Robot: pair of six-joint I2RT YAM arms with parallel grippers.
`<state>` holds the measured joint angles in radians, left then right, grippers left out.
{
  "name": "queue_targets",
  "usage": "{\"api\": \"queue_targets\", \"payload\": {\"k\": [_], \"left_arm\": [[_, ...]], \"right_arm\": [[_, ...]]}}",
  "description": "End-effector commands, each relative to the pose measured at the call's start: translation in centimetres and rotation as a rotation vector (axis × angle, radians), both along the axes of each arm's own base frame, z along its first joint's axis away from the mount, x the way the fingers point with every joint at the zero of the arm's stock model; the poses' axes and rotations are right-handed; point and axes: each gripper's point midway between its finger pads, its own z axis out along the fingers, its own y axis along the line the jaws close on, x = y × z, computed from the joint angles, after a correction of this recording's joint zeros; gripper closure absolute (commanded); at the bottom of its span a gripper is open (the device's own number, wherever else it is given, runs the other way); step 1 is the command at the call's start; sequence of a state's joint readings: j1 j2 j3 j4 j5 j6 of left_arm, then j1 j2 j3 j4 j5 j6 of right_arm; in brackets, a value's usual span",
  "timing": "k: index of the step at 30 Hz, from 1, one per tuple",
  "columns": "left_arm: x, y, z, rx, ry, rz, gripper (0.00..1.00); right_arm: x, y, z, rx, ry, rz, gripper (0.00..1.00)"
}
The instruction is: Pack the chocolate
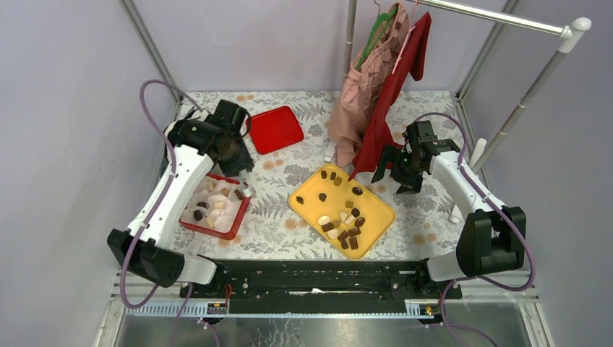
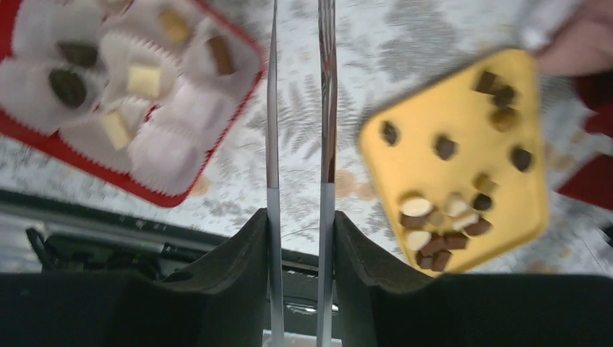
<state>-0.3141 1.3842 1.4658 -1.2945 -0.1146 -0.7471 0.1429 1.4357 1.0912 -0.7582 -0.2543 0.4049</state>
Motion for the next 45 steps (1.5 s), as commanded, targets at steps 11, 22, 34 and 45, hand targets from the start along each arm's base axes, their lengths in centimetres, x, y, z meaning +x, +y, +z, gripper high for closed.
{"api": "queue_targets", "payload": {"k": [11,22,34,45], "left_arm": [[-4.2,-21.0,0.2,-0.24,-0.065,-0.759,0.62],[-5.7,-25.9,-5.1,-0.243,0.068,-0.868,0.59],[-5.2,-27.4,-7.8,-0.218,0.12,-0.858,0.55],[-5.2,-27.6,-9.0,-0.208,0.154,-0.846,0.54]], "right_arm": [[0.2,0.0,1.7,0.007,-0.05,0.006,0.0],[-0.4,-0.4,1.7,-0.006,-0.056,-0.001,0.0],[-0.6,-0.5,1.7,-0.012,-0.059,0.0,0.0],[-0.4,-0.5,1.6,-0.015,-0.058,0.002,0.0]]}}
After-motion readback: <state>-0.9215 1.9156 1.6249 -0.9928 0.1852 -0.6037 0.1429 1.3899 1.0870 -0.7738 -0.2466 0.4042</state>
